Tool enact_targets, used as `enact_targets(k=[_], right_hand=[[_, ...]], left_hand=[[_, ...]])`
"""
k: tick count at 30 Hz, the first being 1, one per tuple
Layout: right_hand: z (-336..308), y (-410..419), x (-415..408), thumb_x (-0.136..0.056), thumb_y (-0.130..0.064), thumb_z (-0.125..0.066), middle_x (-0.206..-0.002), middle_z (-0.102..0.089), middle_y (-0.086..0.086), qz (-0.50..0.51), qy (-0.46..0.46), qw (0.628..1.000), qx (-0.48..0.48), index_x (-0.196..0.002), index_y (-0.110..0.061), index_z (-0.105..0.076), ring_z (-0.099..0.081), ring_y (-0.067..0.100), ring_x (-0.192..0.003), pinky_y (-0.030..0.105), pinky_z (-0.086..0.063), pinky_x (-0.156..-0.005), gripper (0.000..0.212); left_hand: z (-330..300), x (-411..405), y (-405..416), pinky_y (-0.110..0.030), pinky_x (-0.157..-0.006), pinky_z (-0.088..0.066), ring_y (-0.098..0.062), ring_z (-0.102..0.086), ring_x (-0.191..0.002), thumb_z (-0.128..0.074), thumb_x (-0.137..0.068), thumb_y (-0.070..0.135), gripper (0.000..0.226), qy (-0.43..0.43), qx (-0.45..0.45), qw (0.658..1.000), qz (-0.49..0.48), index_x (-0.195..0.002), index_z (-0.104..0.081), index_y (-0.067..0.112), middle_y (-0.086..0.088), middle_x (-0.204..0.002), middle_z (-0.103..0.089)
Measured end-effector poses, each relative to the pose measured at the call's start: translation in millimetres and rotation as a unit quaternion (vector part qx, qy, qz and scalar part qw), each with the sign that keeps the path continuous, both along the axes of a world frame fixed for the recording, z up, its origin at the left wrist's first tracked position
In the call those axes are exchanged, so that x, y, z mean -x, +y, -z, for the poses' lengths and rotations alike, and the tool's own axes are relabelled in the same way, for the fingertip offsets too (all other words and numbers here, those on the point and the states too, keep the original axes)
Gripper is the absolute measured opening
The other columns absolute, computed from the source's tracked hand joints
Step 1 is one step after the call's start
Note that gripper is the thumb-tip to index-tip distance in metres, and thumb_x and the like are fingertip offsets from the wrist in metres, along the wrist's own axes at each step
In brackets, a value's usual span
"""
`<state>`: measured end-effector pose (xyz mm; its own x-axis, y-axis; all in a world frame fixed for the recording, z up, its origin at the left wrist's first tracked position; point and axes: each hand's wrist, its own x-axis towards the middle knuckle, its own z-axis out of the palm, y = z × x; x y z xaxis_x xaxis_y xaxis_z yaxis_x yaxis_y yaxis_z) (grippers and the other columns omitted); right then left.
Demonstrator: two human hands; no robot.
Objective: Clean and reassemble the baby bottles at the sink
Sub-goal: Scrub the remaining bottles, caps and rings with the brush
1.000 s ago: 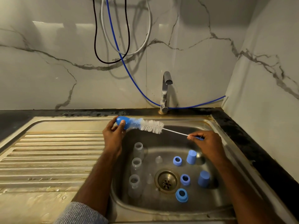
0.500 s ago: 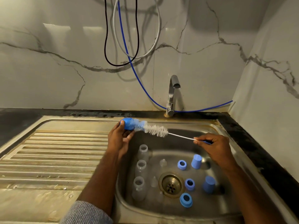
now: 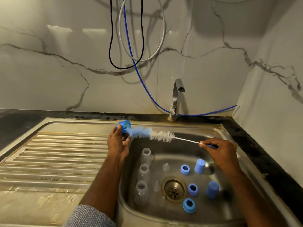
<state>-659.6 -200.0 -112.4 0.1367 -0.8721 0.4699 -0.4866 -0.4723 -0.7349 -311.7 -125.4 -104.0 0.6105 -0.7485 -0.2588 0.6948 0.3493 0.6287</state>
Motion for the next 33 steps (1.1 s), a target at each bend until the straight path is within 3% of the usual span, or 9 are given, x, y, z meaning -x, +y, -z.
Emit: enact_targets(k=[3,7,10,16,22,25,27,29,33], right_hand=[[-2,0,1,-0.077,-0.019,-0.085,-0.08,-0.075,-0.014,0.027,0.003,1.0,-0.009,-0.082,-0.037,-0.074,-0.07,0.001,-0.078,0.043,-0.06,-0.084,0.022],[-2,3,-3,-0.077,-0.021,-0.085,-0.082,-0.075,-0.016,0.007,0.041,0.999,-0.01,-0.083,-0.04,-0.074,-0.071,0.006,-0.083,0.051,-0.054,-0.093,0.023],[-2,2,-5,-0.079,-0.024,-0.084,-0.084,-0.075,-0.017,0.009,0.066,0.998,0.0,-0.085,-0.039,-0.075,-0.071,0.009,-0.084,0.052,-0.052,-0.093,0.019],[0,1,-1,-0.089,-0.039,-0.07,-0.072,-0.068,-0.022,0.035,0.091,0.995,0.026,-0.084,-0.041,-0.071,-0.064,-0.004,-0.072,0.029,-0.056,-0.074,0.005],[0,9,-15,-0.1,-0.047,-0.051,-0.066,-0.067,0.005,-0.128,0.239,0.953,-0.137,-0.075,-0.027,-0.069,-0.064,0.017,-0.061,0.046,-0.057,-0.073,0.037],[0,14,-21,-0.09,-0.042,-0.07,-0.069,-0.068,-0.001,-0.17,0.206,0.952,-0.15,-0.087,-0.031,-0.063,-0.066,0.013,-0.06,0.035,-0.06,-0.063,0.013],[-1,14,-19,-0.083,-0.027,-0.08,-0.07,-0.068,-0.001,-0.153,0.176,0.965,-0.119,-0.084,-0.03,-0.063,-0.067,0.012,-0.064,0.038,-0.061,-0.068,0.017],[-3,11,-16,-0.085,-0.02,-0.078,-0.072,-0.068,-0.006,-0.133,0.164,0.975,-0.074,-0.08,-0.028,-0.067,-0.066,0.009,-0.07,0.04,-0.058,-0.075,0.015],[-7,11,-13,-0.092,-0.018,-0.071,-0.07,-0.069,-0.009,-0.142,0.105,0.982,-0.069,-0.081,-0.026,-0.073,-0.064,0.005,-0.067,0.021,-0.05,-0.07,0.014]], left_hand=[[-1,-1,2,-0.046,-0.097,-0.056,-0.033,-0.066,-0.115,-0.06,-0.1,0.02,0.025,-0.006,0.014,1.0,-0.008,-0.124,-0.062,0.014,-0.02,-0.13,-0.062],[-3,10,0,-0.042,-0.085,-0.061,-0.032,-0.068,-0.113,-0.059,-0.099,0.017,0.033,-0.044,0.017,0.999,0.009,-0.132,-0.06,0.012,-0.016,-0.128,-0.065],[-1,13,-1,-0.047,-0.091,-0.059,-0.032,-0.068,-0.113,-0.061,-0.098,0.016,0.035,-0.093,0.013,0.995,0.028,-0.133,-0.059,0.011,-0.015,-0.129,-0.065],[1,20,-3,-0.039,-0.082,-0.063,-0.028,-0.07,-0.11,-0.064,-0.095,0.012,0.039,-0.166,0.034,0.984,0.048,-0.134,-0.059,0.011,-0.013,-0.128,-0.066],[-2,7,-1,-0.038,-0.083,-0.063,-0.03,-0.069,-0.112,-0.059,-0.097,0.007,0.042,-0.165,0.078,0.983,0.036,-0.138,-0.056,0.015,-0.011,-0.129,-0.064],[0,1,-1,-0.037,-0.079,-0.063,-0.029,-0.07,-0.108,-0.059,-0.097,0.007,0.044,-0.147,0.085,0.985,0.02,-0.14,-0.055,0.014,-0.012,-0.128,-0.063],[1,-1,-2,-0.037,-0.082,-0.063,-0.029,-0.069,-0.11,-0.059,-0.097,0.005,0.043,-0.154,0.077,0.985,0.013,-0.139,-0.056,0.014,-0.013,-0.129,-0.063],[2,-1,-2,-0.035,-0.081,-0.063,-0.028,-0.07,-0.111,-0.06,-0.096,0.005,0.042,-0.184,0.068,0.981,0.009,-0.137,-0.057,0.015,-0.01,-0.127,-0.064],[2,1,-3,-0.032,-0.081,-0.062,-0.023,-0.07,-0.111,-0.061,-0.095,0.007,0.042,-0.219,0.072,0.973,0.006,-0.135,-0.059,0.018,-0.005,-0.125,-0.066]])
